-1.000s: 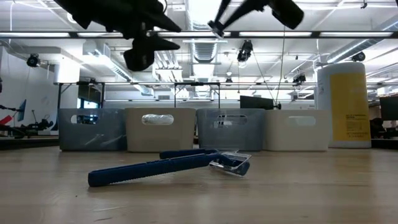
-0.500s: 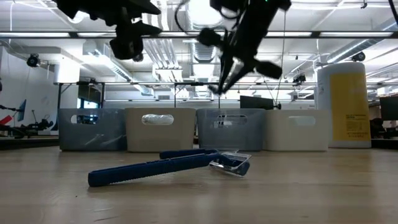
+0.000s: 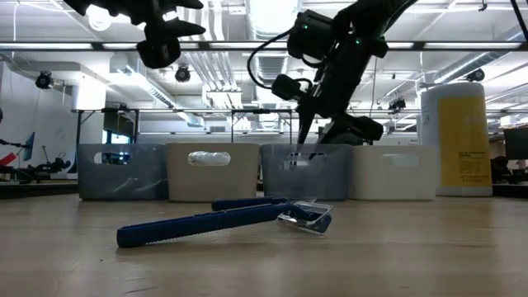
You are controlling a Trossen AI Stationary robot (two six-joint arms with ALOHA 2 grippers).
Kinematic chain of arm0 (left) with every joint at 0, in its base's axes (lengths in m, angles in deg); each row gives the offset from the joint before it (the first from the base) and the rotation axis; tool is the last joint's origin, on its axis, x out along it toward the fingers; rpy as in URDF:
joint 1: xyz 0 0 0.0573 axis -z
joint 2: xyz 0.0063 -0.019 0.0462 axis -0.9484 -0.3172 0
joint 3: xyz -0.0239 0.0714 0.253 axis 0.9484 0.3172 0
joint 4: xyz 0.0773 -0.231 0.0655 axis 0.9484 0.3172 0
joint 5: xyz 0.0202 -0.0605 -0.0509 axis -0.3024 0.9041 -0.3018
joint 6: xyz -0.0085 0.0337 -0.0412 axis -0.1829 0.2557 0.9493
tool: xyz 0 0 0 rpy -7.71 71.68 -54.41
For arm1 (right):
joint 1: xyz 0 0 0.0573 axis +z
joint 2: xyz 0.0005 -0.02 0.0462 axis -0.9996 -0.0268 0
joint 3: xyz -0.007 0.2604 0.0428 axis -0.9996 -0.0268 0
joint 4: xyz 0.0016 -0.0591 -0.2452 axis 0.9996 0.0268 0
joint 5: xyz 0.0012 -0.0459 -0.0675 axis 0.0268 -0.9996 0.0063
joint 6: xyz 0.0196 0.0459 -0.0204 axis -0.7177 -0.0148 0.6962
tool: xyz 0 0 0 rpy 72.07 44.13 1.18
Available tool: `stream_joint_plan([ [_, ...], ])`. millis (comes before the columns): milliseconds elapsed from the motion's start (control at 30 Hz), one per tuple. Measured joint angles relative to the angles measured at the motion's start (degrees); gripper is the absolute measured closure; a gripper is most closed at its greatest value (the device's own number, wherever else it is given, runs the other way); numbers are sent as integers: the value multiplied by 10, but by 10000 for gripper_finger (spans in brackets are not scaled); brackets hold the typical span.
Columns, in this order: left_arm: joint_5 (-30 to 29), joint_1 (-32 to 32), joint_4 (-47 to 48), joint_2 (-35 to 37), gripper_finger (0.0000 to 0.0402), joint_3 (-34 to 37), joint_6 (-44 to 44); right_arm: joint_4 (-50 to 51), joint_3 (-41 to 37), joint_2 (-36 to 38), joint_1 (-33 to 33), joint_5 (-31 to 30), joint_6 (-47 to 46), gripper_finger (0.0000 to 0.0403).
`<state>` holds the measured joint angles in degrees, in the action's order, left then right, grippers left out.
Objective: Pick & Place Travel size toiletries
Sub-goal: Put the blue razor into the right black bin
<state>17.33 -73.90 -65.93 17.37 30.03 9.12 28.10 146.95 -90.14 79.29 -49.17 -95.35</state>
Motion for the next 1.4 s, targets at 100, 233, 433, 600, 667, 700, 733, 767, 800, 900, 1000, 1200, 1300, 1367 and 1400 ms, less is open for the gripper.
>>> stream_joint_plan([
  [100, 0, 0, 1, -2, 248, 0, -3, 0, 1, 0, 1, -12, 0, 281],
  [233, 0, -1, 11, -4, 248, 0, -7, 1, 15, 0, 5, -12, 22, 246],
  [433, 1, -1, 59, -5, 248, 0, -15, 14, 57, 0, 41, -28, 67, 206],
  [600, 1, -1, 121, -5, 247, 0, -15, 50, 87, 0, 98, -29, 101, 188],
  [667, 8, 0, 142, -4, 247, 0, -13, 54, 91, 0, 129, -29, 112, 184],
  [700, 10, 1, 150, -3, 247, 0, -13, 53, 92, 0, 146, -29, 120, 182],
  [733, 12, 1, 158, -2, 247, 0, -13, 51, 93, 0, 163, -29, 127, 181],
  [767, 15, 3, 163, -1, 248, 0, -12, 51, 93, 0, 180, -29, 133, 181],
  [800, 18, 5, 166, 0, 248, 0, -12, 50, 93, -4, 196, -30, 134, 182],
  [900, 21, 11, 169, 1, 247, 0, -14, 49, 92, -23, 237, -31, 134, 186],
  [1000, 22, 20, 169, 2, 246, 0, -14, 47, 101, -55, 259, -31, 114, 188],
  [1200, 22, 45, 168, 4, 247, 0, -5, 56, 166, -135, 268, -40, 112, 178],
  [1300, 21, 61, 167, 6, 246, 0, 9, 102, 215, -173, 268, -42, 131, 172],
  [1367, 20, 74, 167, 7, 246, 0, 20, 137, 245, -200, 268, -43, 147, 167],
  [1400, 20, 80, 166, 9, 246, 0, 24, 151, 260, -212, 268, -44, 156, 165],
])
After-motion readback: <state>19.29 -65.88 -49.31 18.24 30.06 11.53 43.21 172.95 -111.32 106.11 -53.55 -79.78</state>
